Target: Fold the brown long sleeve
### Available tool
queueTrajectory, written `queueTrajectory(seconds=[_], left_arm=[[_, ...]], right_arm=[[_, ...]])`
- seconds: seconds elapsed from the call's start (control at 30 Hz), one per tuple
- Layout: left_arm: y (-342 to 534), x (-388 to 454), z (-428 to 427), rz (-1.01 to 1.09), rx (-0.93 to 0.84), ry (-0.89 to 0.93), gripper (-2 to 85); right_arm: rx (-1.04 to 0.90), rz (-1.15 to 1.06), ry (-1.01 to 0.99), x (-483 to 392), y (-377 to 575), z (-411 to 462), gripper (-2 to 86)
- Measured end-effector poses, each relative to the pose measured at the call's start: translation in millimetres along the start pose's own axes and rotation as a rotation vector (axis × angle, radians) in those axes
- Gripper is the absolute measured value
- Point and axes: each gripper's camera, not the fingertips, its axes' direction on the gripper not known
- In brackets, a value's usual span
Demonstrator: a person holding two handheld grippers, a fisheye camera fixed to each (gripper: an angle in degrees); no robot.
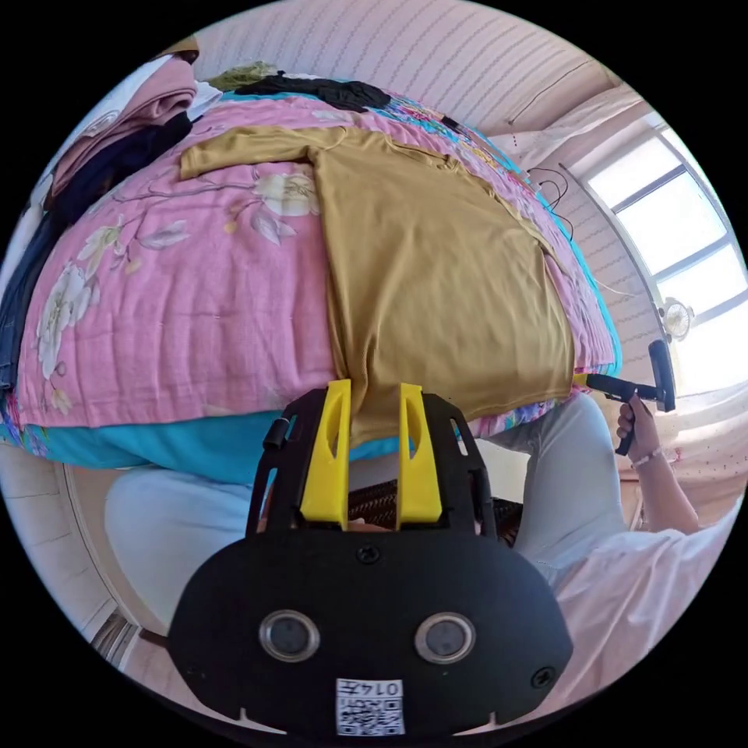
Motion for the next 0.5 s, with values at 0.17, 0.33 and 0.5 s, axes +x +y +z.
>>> queueTrajectory(seconds=[0.17,0.33,0.5], left_arm=[[-12.3,5.8,2.5,-0.027,-0.052,0.004,0.8],[-4.9,17.7,-10.9,-0.017,-0.014,0.0,-0.8],[0.4,32.8,-5.9,0.007,-0.039,-0.038,-0.8]], right_arm=[[-0.09,0.041,-0.017,10.5,-20.8,-4.8,6.0],[-0.104,-0.023,-0.07,13.3,-8.2,-43.8,1.7],[-0.149,-0.069,-0.077,18.3,16.1,-71.3,1.3]])
